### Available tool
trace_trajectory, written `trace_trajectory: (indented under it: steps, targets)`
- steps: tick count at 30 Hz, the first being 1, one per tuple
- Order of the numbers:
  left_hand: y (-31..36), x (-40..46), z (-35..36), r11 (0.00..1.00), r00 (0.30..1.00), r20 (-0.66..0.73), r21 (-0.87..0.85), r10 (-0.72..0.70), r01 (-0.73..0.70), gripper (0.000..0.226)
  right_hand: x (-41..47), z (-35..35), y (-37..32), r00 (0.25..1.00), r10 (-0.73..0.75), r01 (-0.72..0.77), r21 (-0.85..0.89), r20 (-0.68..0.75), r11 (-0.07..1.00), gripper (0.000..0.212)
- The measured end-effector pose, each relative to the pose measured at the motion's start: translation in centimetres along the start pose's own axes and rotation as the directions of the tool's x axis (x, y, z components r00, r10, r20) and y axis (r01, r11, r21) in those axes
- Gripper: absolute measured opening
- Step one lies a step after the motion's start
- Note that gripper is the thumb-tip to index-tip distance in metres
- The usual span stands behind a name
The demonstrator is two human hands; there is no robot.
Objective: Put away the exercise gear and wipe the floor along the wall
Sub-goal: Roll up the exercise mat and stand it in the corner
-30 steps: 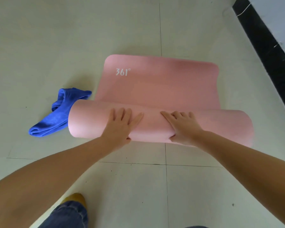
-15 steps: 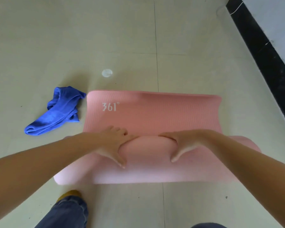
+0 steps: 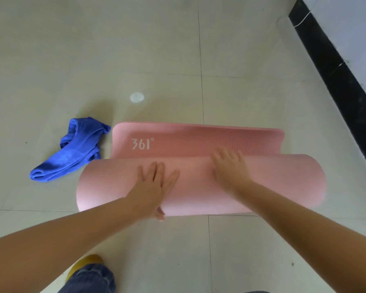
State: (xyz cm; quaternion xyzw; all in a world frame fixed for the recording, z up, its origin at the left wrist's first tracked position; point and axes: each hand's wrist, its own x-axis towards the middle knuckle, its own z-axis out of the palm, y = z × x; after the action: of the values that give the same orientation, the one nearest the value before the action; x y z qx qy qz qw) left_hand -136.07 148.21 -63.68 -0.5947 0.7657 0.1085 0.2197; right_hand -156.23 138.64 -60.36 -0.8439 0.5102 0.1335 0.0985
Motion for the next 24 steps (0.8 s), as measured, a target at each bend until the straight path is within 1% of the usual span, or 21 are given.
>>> trace_trajectory:
  steps: [1, 3, 4, 5, 6, 7, 8, 10, 12, 13, 15, 17, 19, 24]
  targets:
    - [-0.3, 0.5, -0.4, 1.000, 1.000, -0.001, -0.025, -0.009, 0.009, 0.126, -0.9, 0.4, -0.4, 0.998, -0.069, 0.069, 0.007, -0.002, 0.998, 0.063]
    - [-0.6, 1.0, -1.0, 0.999, 1.000, 0.001, -0.035, -0.007, 0.007, 0.121, -2.6, 1.4, -0.8, 0.981, -0.178, 0.179, 0.000, 0.076, 0.984, 0.077]
    - [-0.7, 0.9, -1.1, 1.000, 1.000, 0.008, -0.023, -0.003, 0.003, 0.119, -2.9, 2.1, -0.8, 0.969, -0.231, 0.236, -0.052, 0.087, 0.970, 0.089]
    - [-0.8, 0.9, -1.1, 1.000, 1.000, 0.013, -0.017, -0.003, 0.003, 0.119, -2.9, 2.7, -0.8, 0.958, -0.272, 0.282, -0.138, 0.085, 0.949, 0.107]
    - [-0.9, 0.9, -0.9, 1.000, 1.000, 0.017, -0.018, -0.006, 0.007, 0.119, -2.7, 2.9, -0.8, 0.960, -0.265, 0.278, -0.187, 0.092, 0.942, 0.123]
    - [-1.0, 1.0, -0.8, 1.000, 1.000, 0.020, -0.022, -0.013, 0.014, 0.118, -2.4, 3.1, -0.8, 0.960, -0.261, 0.279, -0.224, 0.104, 0.934, 0.133]
    - [-1.1, 1.1, -0.9, 0.999, 0.999, 0.022, -0.028, -0.025, 0.026, 0.117, -2.1, 3.5, -0.7, 0.955, -0.270, 0.292, -0.236, 0.122, 0.927, 0.134]
    - [-0.6, 1.3, -1.3, 0.997, 0.998, 0.019, -0.032, -0.064, 0.065, 0.113, -1.6, 4.0, -0.8, 0.961, -0.249, 0.272, -0.231, 0.123, 0.934, 0.126]
    - [0.8, 1.1, -1.5, 0.993, 0.993, -0.019, -0.007, -0.119, 0.119, 0.109, -0.8, 3.3, -0.8, 0.964, -0.237, 0.260, -0.238, 0.121, 0.936, 0.121]
    - [1.7, 1.0, -1.5, 0.991, 0.990, -0.048, 0.002, -0.135, 0.135, 0.111, -0.4, 2.9, -0.6, 0.964, -0.237, 0.260, -0.223, 0.124, 0.940, 0.119]
    - [2.6, 0.9, -0.8, 0.989, 0.980, -0.140, 0.010, -0.142, 0.145, 0.128, 0.2, 2.1, -0.3, 0.957, -0.262, 0.281, -0.185, 0.123, 0.942, 0.116]
    - [2.4, 1.1, -0.5, 0.988, 0.979, -0.145, 0.044, -0.143, 0.151, 0.142, 0.7, 1.8, 0.0, 0.955, -0.275, 0.291, -0.177, 0.114, 0.940, 0.112]
    - [1.5, 1.6, -0.5, 0.990, 0.980, -0.172, 0.078, -0.105, 0.120, 0.143, 1.0, 1.4, 0.0, 0.952, -0.278, 0.297, -0.157, 0.131, 0.942, 0.110]
    - [0.9, 1.0, -1.2, 0.997, 0.972, -0.235, 0.082, 0.004, 0.015, 0.128, 0.5, 0.7, 0.4, 0.941, -0.278, 0.297, -0.079, 0.191, 0.952, 0.106]
